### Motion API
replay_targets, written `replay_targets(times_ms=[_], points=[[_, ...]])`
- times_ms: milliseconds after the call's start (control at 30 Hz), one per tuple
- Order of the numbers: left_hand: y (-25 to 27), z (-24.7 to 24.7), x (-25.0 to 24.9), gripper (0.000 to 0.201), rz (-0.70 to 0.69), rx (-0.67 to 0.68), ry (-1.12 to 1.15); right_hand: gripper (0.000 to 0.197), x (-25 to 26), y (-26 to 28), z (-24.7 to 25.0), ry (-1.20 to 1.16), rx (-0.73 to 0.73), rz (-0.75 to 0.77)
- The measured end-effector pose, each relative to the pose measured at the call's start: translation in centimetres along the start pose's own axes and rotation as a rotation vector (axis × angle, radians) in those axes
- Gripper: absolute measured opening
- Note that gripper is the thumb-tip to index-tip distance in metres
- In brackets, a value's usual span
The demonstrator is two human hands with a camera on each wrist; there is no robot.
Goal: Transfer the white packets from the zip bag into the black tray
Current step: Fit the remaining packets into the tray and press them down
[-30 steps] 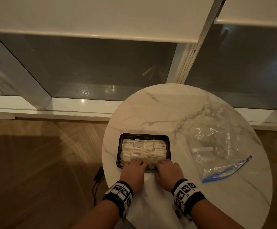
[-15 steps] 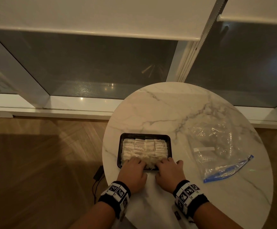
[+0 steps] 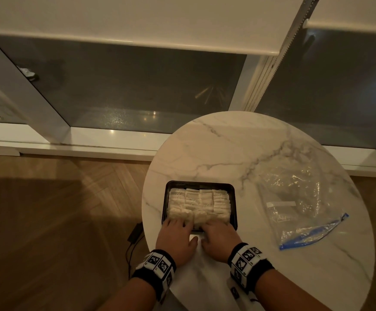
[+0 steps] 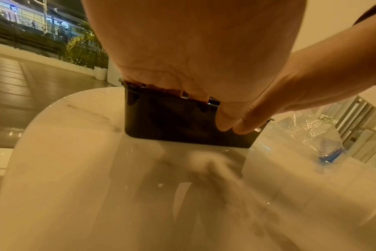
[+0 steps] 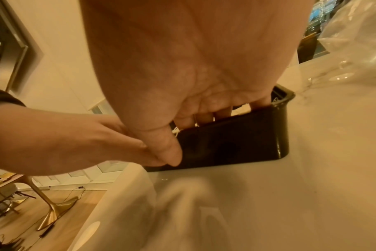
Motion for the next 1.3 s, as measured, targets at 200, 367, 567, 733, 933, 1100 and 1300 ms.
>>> replay_targets(times_ms=[200, 367, 567, 733, 933, 1100, 1300], points=[[-0.2, 1.4, -0.3, 0.044, -0.026, -0.081, 0.149, 0.042, -0.2, 0.0, 0.3, -0.076, -0.066, 0.015], [-1.9, 4.8, 1.1, 0.027, 0.052, -0.204, 0.093, 0.032, -1.4, -0.8, 3.1, -0.157, -0.310, -0.068], [-4.0, 4.6, 1.0, 0.026, 0.020, -0.078, -0.045, 0.031, -1.2, -3.2, 2.9, -0.063, -0.199, -0.125], [-4.2, 4.2, 0.8, 0.025, 0.026, -0.094, 0.024, 0.021, -1.1, -3.9, 2.8, 0.003, -0.180, -0.161], [-2.1, 3.6, -0.6, 0.018, -0.034, -0.196, 0.212, 0.023, -1.8, -3.8, 2.4, -0.175, -0.166, -0.197], [-0.9, 1.1, -1.6, 0.031, -0.080, -0.114, 0.221, 0.028, -1.8, -3.4, 3.5, -0.242, -0.229, -0.150], [-0.9, 0.3, -2.4, 0.036, -0.073, -0.025, 0.211, 0.027, -1.7, -0.7, 3.1, -0.073, -0.263, -0.149]])
Point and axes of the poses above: each hand's wrist, its own y-axis away from the middle knuckle, its own z-axis out of the back of the hand, x = y × z, the point moved 7 cm from there along -y, towards the middle knuckle, and after that the axes turned 10 degrees about y, right-handed, at the moved point
